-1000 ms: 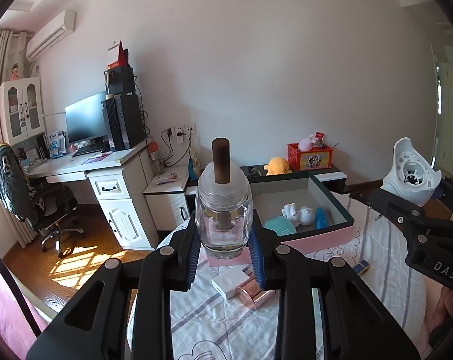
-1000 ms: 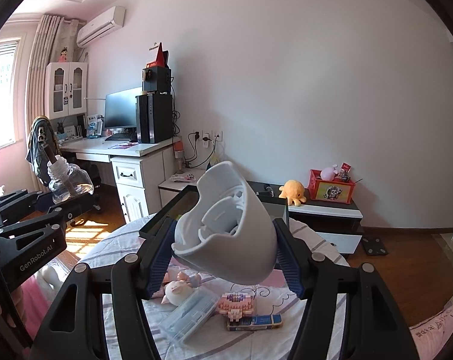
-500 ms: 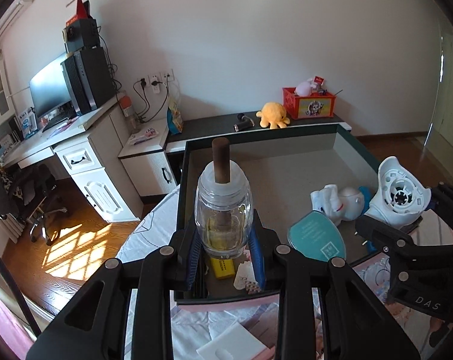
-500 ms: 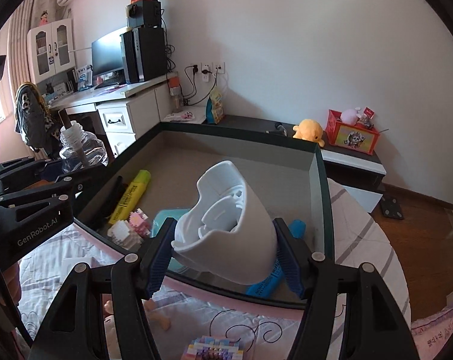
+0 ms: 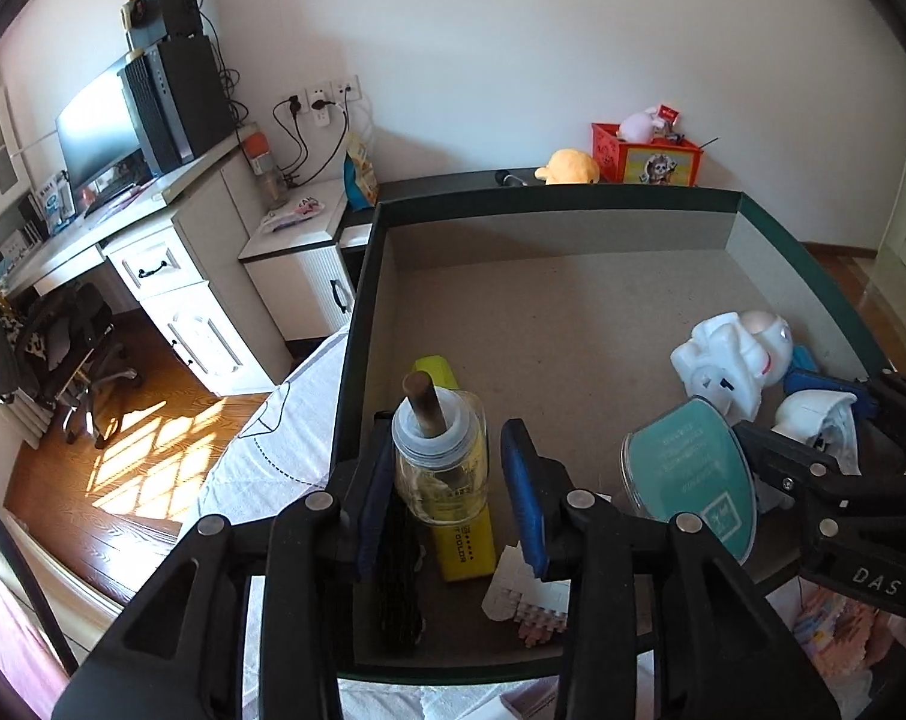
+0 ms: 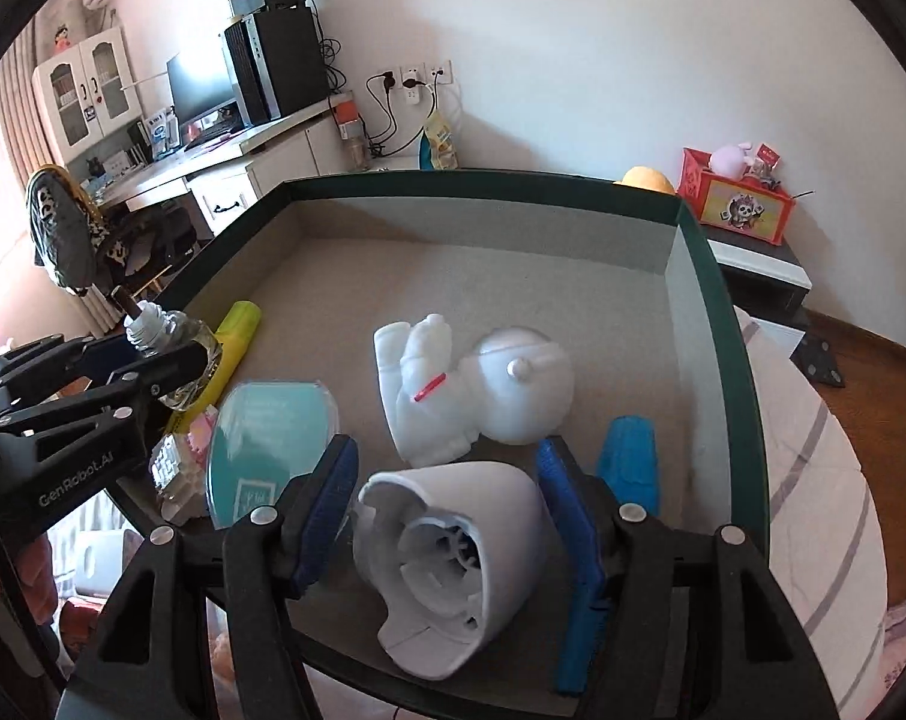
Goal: Organize rigid objects
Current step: 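Lower the jar and white part into the box and release both, then withdraw both tools from the box back over the bed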
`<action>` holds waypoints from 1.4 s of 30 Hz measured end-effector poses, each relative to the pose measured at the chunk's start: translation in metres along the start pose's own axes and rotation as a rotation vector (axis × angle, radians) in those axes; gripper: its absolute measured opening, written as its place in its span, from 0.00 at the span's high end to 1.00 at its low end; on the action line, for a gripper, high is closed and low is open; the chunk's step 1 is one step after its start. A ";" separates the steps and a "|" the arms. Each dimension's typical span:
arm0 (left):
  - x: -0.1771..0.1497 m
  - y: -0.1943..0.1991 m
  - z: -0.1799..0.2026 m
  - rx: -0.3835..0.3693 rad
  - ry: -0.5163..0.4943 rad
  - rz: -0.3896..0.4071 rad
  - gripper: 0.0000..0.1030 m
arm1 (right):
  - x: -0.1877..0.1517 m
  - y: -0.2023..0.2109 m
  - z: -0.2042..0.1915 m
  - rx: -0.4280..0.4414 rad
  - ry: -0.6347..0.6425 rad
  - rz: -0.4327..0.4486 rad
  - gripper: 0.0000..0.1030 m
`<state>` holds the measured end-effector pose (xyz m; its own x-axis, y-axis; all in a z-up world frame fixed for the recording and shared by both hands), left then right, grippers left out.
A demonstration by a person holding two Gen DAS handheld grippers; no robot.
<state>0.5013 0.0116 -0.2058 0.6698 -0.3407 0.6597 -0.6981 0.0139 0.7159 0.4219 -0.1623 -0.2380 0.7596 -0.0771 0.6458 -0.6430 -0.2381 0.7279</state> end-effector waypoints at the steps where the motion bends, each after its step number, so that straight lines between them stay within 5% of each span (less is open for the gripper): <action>1: 0.000 0.003 0.001 -0.003 -0.005 0.005 0.54 | 0.001 0.002 -0.002 -0.014 0.008 0.008 0.37; 2: 0.000 0.008 0.001 0.012 -0.007 0.011 0.41 | 0.001 0.005 -0.003 -0.014 0.010 0.013 0.37; 3: 0.000 0.014 0.002 -0.011 -0.007 0.028 0.38 | 0.001 0.011 -0.003 -0.007 0.002 0.022 0.37; 5: -0.001 0.032 0.002 -0.006 0.000 0.072 0.18 | 0.002 0.024 -0.003 0.006 -0.015 0.046 0.26; 7: -0.001 0.054 0.001 0.024 0.004 0.126 0.09 | 0.003 0.040 -0.005 0.008 -0.028 0.079 0.21; 13: -0.018 0.121 -0.007 0.020 0.046 0.220 0.05 | -0.014 0.108 -0.016 0.023 -0.050 0.186 0.17; 16: -0.034 0.161 -0.006 0.026 0.073 0.276 0.02 | -0.031 0.148 -0.031 0.028 -0.031 0.249 0.00; 25: -0.092 0.272 0.012 0.062 0.096 0.410 0.00 | -0.092 0.250 -0.074 -0.032 0.020 0.447 0.00; 42: -0.157 0.394 0.036 0.165 0.128 0.557 0.00 | -0.169 0.367 -0.103 -0.135 0.024 0.658 0.00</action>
Point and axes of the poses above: each gripper's, at about its wrist camera, not at the fingertips, and y roughly against the way its jaws point, z to its right, x to its top, the point moved 2 cm from there along -y, roughly the way its jaws point, and after that the axes turned 10 degrees about -y, right-handed, at the moved point
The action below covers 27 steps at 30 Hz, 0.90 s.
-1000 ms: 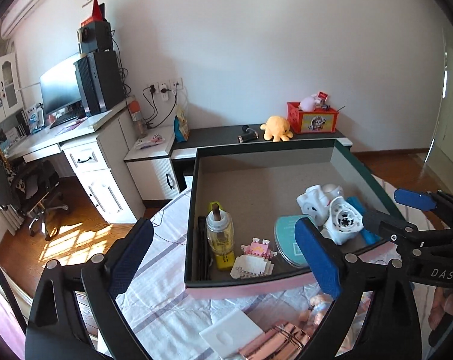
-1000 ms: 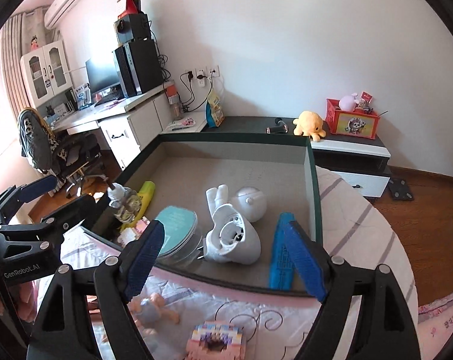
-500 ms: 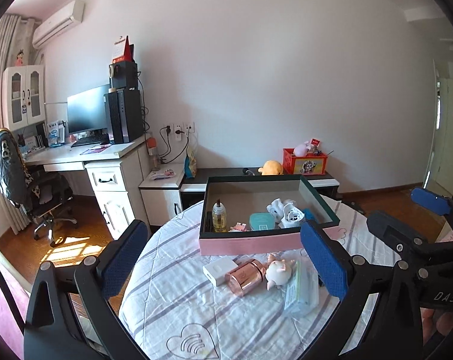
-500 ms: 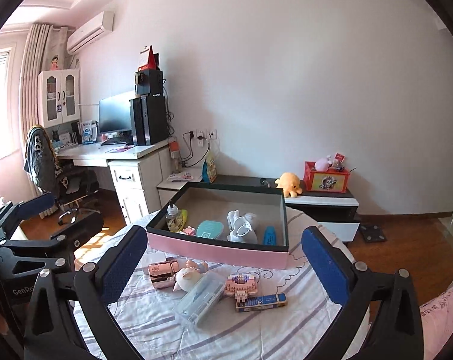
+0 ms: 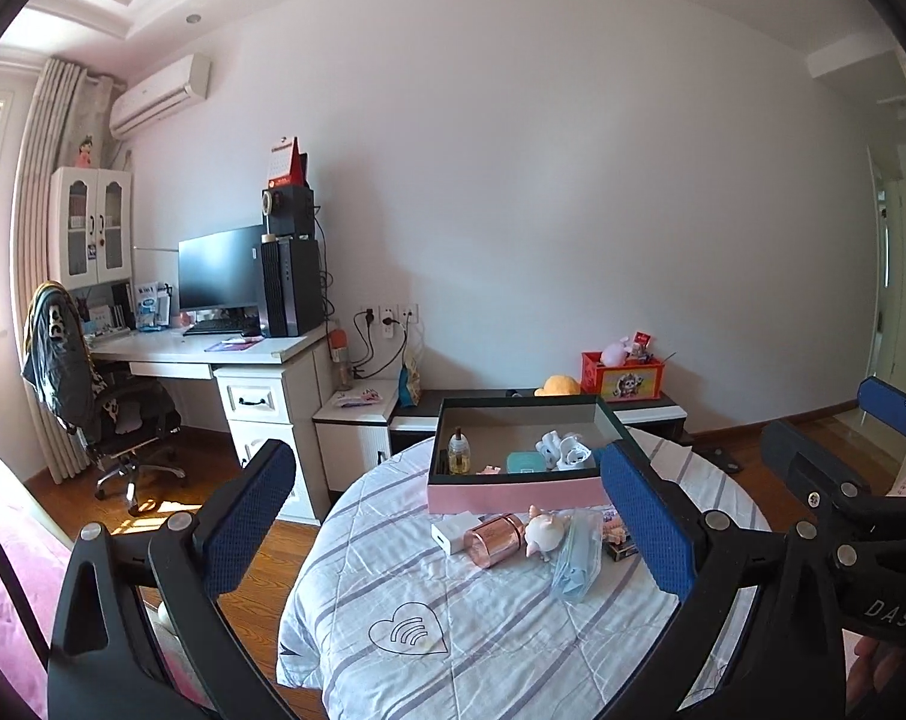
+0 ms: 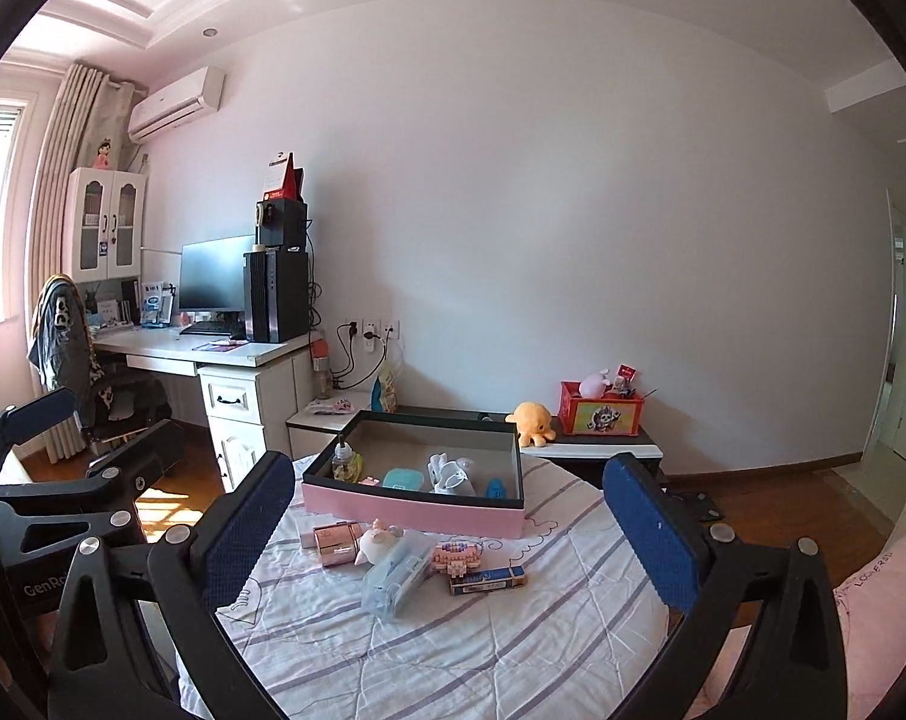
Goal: Organize rigid objects
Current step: 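Withdraw both tools from the box back over the bed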
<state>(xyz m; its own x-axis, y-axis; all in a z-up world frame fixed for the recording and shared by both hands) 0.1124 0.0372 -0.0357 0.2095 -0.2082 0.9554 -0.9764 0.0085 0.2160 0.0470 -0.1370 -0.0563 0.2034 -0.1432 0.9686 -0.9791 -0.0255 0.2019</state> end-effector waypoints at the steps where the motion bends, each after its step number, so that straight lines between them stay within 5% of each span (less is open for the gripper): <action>1: 0.001 0.004 0.000 0.004 -0.002 0.002 0.00 | 0.001 0.004 0.000 -0.002 0.001 0.004 0.00; 15: 0.004 0.025 0.002 0.020 -0.002 0.036 0.00 | 0.004 0.026 -0.002 -0.007 0.001 0.030 0.00; 27: -0.016 -0.004 0.007 -0.026 -0.012 -0.058 0.00 | -0.015 -0.006 0.009 -0.019 -0.012 -0.055 0.00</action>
Point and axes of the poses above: each gripper's, at about its wrist camera, not at the fingertips, and y roughly against the way its jaws point, z to its right, x to its top, the point moved 2 cm from there along -y, roughly the way its jaws point, and after that the axes turned 10 degrees about -y, right-handed, at the moved point
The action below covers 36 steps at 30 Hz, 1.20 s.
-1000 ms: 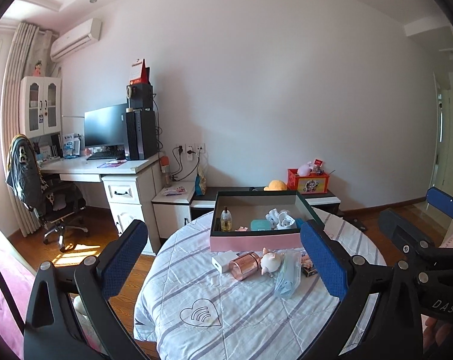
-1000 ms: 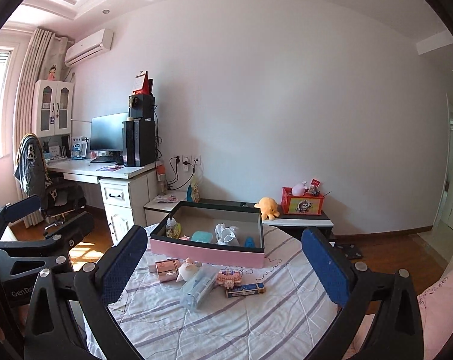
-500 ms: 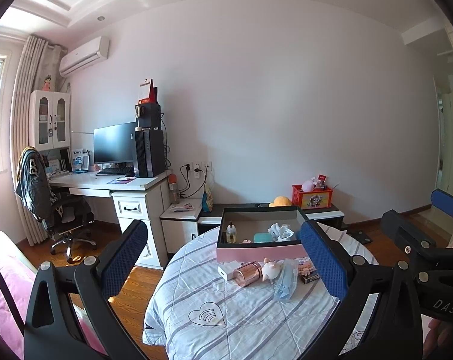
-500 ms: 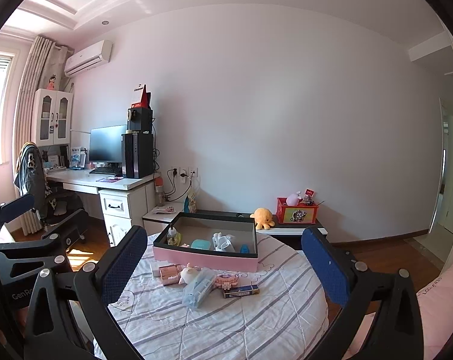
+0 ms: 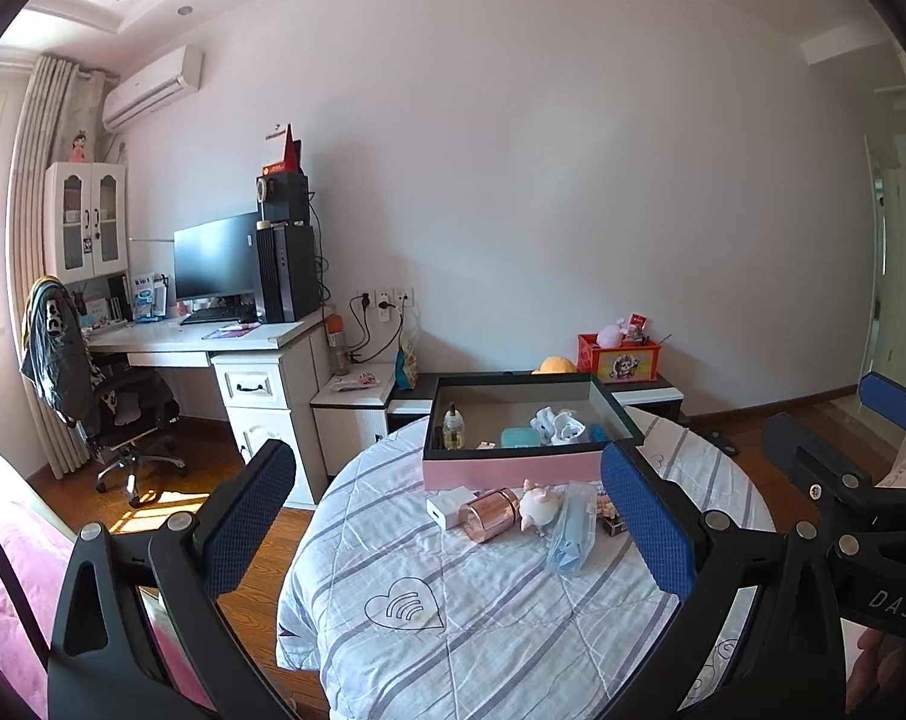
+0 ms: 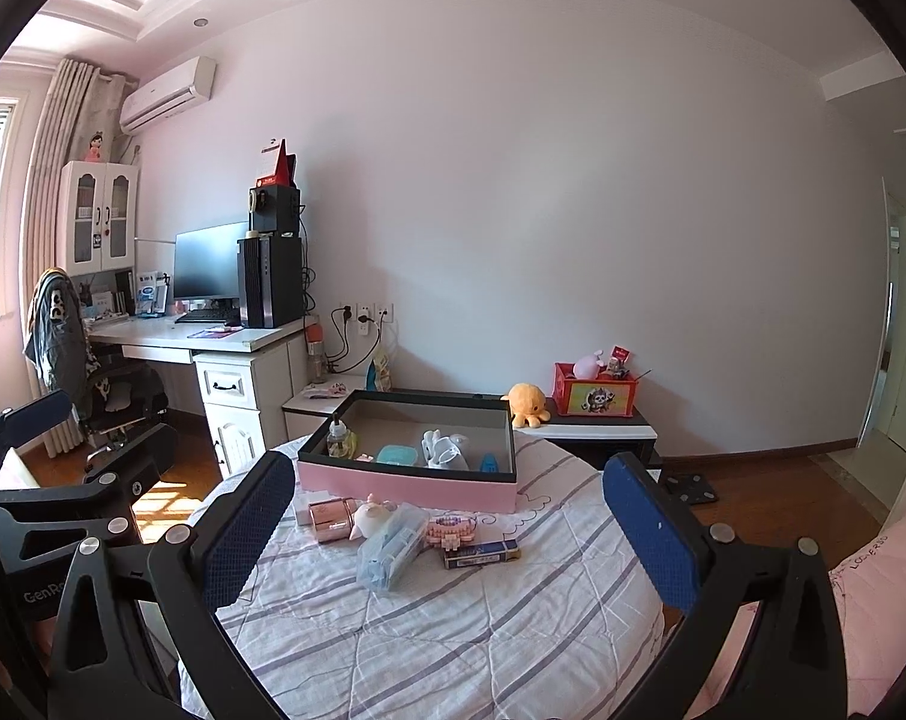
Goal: Organize rigid objects
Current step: 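Withdraw both tools from the box back over the bed, then grasp the clear toothbrush case with the left gripper while the right gripper grasps the pink block figure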
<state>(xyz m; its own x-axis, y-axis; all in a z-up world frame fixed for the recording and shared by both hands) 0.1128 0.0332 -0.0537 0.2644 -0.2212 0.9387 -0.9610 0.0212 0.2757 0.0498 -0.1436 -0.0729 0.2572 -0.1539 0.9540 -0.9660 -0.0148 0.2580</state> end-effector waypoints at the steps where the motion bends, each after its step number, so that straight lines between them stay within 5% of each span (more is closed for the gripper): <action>1: -0.003 -0.006 0.001 -0.009 -0.001 -0.016 0.00 | -0.003 -0.006 0.002 -0.002 -0.001 -0.012 0.00; 14: -0.068 -0.109 0.038 -0.114 -0.017 -0.307 0.00 | -0.067 -0.093 0.039 -0.025 -0.056 -0.253 0.00; 27: -0.088 -0.188 0.106 -0.199 -0.099 -0.412 0.01 | -0.101 -0.155 0.110 -0.087 -0.154 -0.390 0.00; 36: -0.096 -0.232 0.124 -0.203 -0.125 -0.493 0.11 | -0.114 -0.196 0.119 -0.094 -0.154 -0.474 0.00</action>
Point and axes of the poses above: each gripper's, at about its wrist camera, not at the fingertips, and y roughly against the way its jaws point, z to its right, x to its top, the point moved 2 cm from there along -y, roughly the way its jaws point, and after that the axes turned 10 degrees about -y, right-handed, at the moved point
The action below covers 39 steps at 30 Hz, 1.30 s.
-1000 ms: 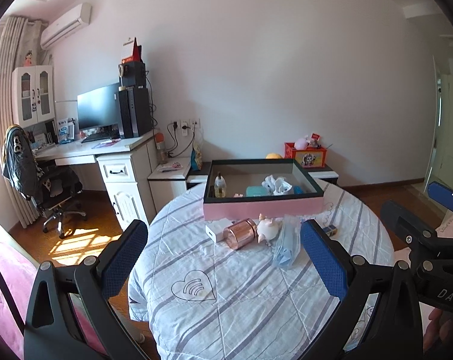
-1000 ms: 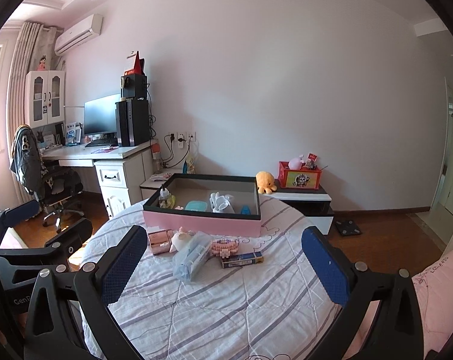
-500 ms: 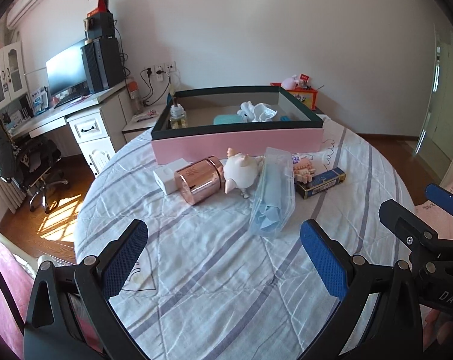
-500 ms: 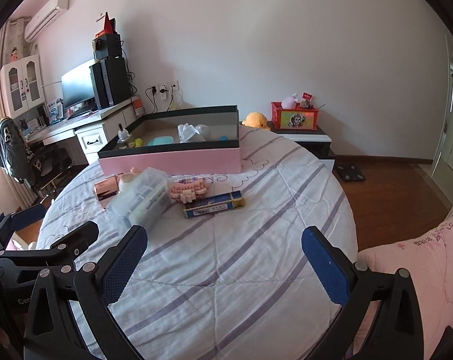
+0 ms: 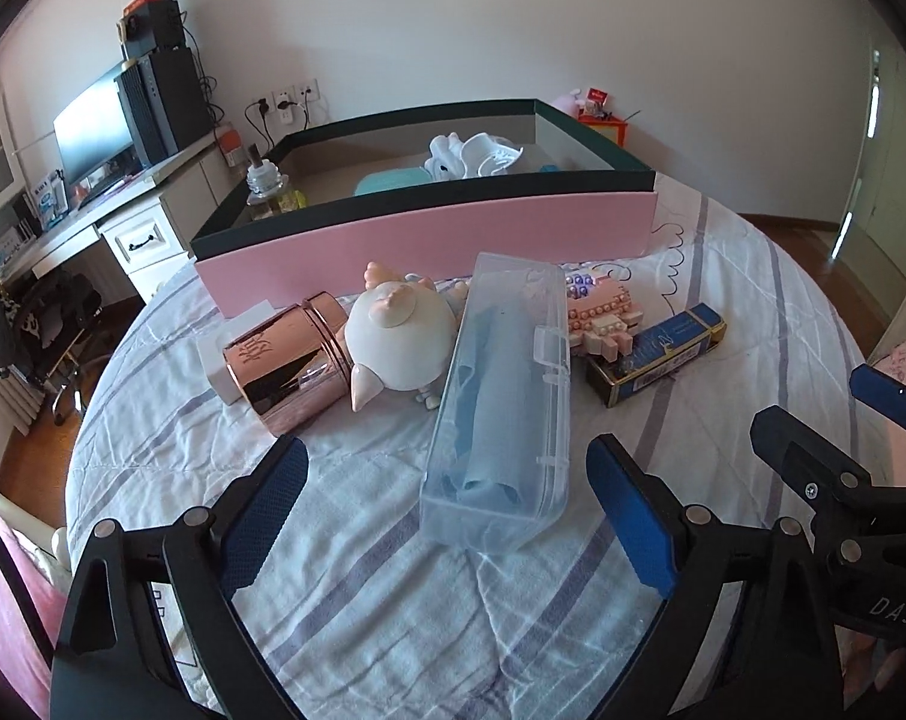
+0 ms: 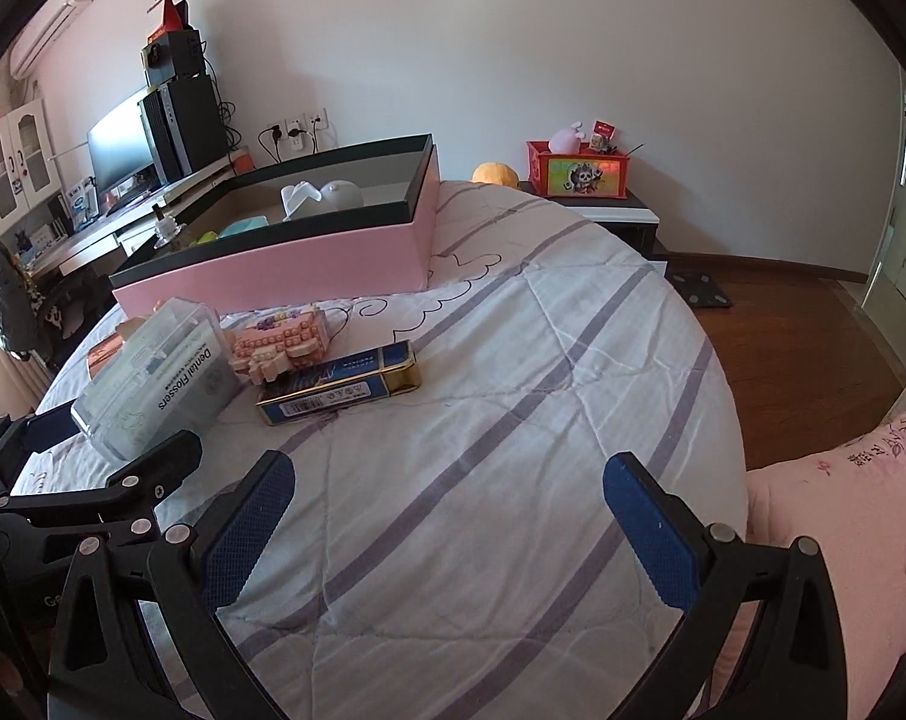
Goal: Organize rigid objects
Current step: 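Grasp the clear toothbrush case with the left gripper while the right gripper grasps the pink block figure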
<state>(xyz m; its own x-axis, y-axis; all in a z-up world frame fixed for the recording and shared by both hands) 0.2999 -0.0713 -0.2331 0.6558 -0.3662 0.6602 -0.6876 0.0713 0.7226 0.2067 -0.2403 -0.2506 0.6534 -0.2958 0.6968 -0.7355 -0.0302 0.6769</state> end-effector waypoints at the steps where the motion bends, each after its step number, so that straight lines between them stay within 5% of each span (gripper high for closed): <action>1: 0.001 -0.003 0.000 -0.019 0.001 -0.006 0.17 | 0.001 -0.003 -0.001 0.003 0.004 -0.007 0.00; 6: 0.006 -0.021 0.006 -0.061 -0.023 -0.058 0.45 | 0.004 -0.011 -0.010 -0.001 0.041 -0.033 0.00; 7: 0.006 -0.019 0.006 -0.081 -0.024 -0.048 0.62 | 0.005 -0.011 -0.012 0.006 0.048 -0.035 0.00; 8: 0.006 -0.018 0.007 -0.089 -0.029 -0.042 0.67 | 0.005 -0.011 -0.015 0.008 0.056 -0.035 0.00; 18: -0.005 0.029 -0.018 -0.082 -0.025 0.056 0.68 | 0.025 -0.013 -0.044 0.048 0.108 -0.016 0.00; 27: -0.022 0.042 -0.068 -0.036 0.049 0.073 0.68 | 0.036 -0.060 -0.085 0.091 0.166 -0.110 0.00; 28: -0.023 0.040 -0.074 -0.045 0.063 0.072 0.68 | 0.038 -0.064 -0.088 0.104 0.169 -0.115 0.02; 32: -0.026 0.033 -0.084 -0.062 0.088 0.063 0.68 | 0.039 -0.082 -0.096 0.109 0.184 -0.172 0.37; 39: -0.027 0.022 -0.084 -0.088 0.107 0.052 0.68 | 0.035 -0.080 -0.097 0.129 0.215 -0.172 0.48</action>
<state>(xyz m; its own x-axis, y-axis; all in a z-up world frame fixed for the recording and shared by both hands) 0.2935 0.0178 -0.2176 0.6527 -0.2591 0.7119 -0.6947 0.1703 0.6989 0.3060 -0.1555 -0.2579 0.7829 -0.0676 0.6184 -0.6188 -0.1873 0.7629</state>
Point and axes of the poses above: each gripper's, at about its wrist camera, not at the fingertips, and y roughly against the way its jaws point, z to its right, x to its top, the point moved 2 cm from there along -y, roughly the way its jaws point, and after that the axes turned 10 degrees about -y, right-handed, at the moved point
